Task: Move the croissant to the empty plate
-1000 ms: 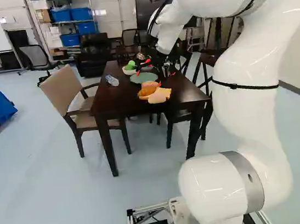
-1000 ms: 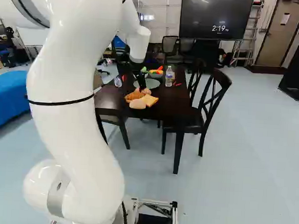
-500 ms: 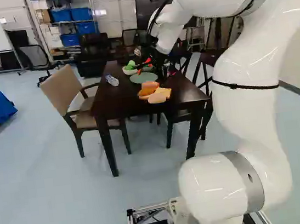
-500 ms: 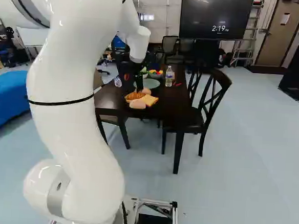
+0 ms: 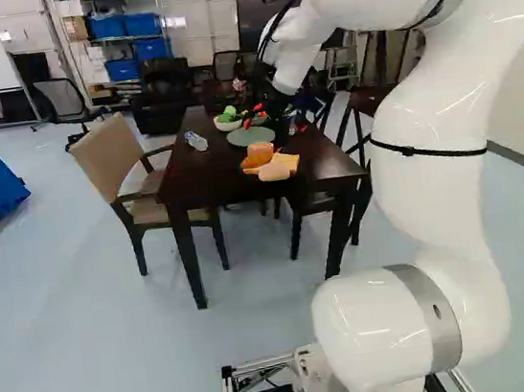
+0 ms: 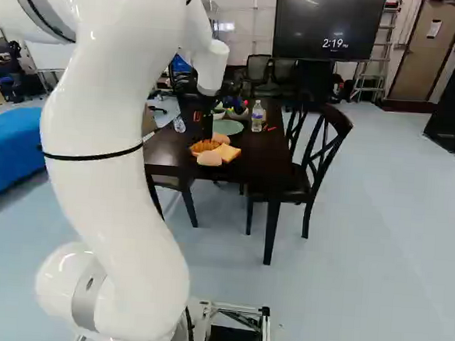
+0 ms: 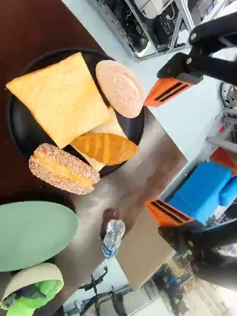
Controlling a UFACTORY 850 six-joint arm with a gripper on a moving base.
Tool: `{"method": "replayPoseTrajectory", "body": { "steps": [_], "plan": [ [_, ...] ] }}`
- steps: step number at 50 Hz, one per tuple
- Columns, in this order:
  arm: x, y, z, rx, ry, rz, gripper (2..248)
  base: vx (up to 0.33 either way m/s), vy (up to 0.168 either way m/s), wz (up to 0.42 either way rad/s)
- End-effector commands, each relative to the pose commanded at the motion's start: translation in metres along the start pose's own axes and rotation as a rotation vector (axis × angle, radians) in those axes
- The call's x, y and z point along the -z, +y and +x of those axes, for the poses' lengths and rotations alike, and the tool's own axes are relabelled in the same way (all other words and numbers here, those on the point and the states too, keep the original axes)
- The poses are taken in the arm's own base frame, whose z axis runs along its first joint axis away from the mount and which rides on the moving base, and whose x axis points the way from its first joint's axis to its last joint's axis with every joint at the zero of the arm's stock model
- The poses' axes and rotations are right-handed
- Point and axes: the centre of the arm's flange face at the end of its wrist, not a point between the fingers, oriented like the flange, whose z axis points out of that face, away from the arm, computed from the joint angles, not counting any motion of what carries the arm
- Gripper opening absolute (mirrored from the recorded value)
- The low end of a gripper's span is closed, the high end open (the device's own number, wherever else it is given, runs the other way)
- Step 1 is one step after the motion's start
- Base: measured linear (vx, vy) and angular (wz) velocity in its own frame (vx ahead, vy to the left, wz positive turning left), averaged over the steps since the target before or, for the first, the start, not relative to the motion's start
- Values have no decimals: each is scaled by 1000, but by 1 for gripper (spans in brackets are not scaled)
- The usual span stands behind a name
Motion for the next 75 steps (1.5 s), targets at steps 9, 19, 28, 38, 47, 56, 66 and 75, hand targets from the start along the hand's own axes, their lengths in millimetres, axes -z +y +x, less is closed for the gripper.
{"method": "replayPoseTrajectory", "body": {
  "steps": [9, 19, 28, 38, 47, 56, 66, 75],
  "plan": [
    [0, 0, 0, 0, 0, 0, 247, 0, 0, 0],
    [-1, -4, 2, 1, 1, 2, 247, 0, 0, 0],
    [-5, -12, 7, 5, -1, 4, 247, 0, 0, 0],
    [-10, -22, 13, 9, -14, -1, 247, 0, 0, 0],
    [-14, -30, 17, 13, -29, -8, 247, 0, 0, 0],
    [-17, -35, 20, 16, -46, -17, 247, 0, 0, 0],
    [-16, -34, 21, 13, -67, -33, 247, 0, 0, 0],
    [-16, -33, 20, 13, -82, -44, 247, 0, 0, 0]
  ]
}}
